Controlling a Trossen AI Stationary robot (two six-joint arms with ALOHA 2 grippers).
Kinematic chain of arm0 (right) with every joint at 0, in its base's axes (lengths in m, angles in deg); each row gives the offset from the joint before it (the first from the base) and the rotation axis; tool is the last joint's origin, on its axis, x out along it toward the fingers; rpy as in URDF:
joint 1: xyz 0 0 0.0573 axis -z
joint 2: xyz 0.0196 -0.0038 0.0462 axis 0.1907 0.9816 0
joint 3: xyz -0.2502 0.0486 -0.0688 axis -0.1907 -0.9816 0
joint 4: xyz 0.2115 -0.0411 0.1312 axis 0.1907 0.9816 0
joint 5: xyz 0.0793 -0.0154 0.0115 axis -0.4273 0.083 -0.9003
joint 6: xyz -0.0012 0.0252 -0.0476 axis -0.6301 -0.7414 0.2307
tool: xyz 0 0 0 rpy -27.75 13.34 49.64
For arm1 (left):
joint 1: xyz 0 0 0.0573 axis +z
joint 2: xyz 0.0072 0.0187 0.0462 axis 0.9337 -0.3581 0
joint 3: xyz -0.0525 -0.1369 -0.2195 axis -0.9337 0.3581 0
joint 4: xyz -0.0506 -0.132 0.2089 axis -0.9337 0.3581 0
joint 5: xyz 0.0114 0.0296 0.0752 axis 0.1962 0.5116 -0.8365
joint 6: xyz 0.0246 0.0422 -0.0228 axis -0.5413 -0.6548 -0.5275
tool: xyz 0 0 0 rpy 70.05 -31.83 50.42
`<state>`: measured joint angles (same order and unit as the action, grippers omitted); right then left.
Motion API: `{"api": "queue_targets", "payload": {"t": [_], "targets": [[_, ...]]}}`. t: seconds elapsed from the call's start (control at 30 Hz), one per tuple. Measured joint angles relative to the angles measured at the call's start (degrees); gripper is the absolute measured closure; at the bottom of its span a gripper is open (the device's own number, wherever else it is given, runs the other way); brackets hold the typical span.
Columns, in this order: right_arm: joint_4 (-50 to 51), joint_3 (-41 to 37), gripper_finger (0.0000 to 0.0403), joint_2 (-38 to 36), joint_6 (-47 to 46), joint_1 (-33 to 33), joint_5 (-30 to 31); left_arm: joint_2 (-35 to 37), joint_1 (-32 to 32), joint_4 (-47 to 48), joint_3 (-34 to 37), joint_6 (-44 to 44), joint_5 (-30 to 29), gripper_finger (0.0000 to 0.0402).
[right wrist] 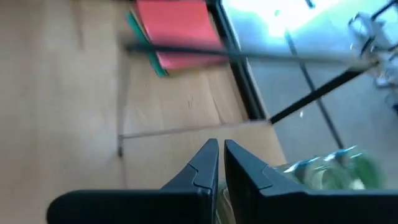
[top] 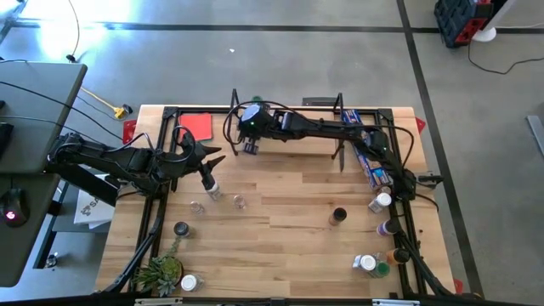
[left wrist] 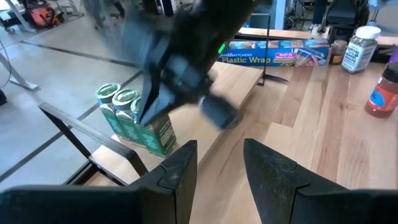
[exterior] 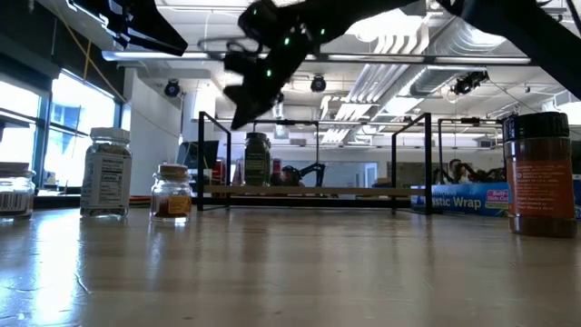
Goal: Shelf spices
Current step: Put the top green seasoning bottle on the shelf aligned with the other green seasoning bottles
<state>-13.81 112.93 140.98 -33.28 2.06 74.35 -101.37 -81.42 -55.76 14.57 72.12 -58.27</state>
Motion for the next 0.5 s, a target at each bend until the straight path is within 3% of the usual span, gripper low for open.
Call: {"api": "queue_targets", "payload": {"t": [0.2,0.4,0.5], "targets": [[16.09,0.04,0.0382,-7.21,0.56,-1.64,0.07,-1.22,3.25,-5.07,0.00,-1.04,2.24,0.0277],[33.36,-0.12,0.0382,-8.71,-7.12,-3.00,1.22,-8.48,16.21,-11.01,-2.22,-10.31,15.24,0.0314],[33.86,-4.99,0.0382,-9.83,-9.92,-4.92,4.91,-14.18,24.06,-9.25,-6.65,-13.38,22.70,0.0345]]}}
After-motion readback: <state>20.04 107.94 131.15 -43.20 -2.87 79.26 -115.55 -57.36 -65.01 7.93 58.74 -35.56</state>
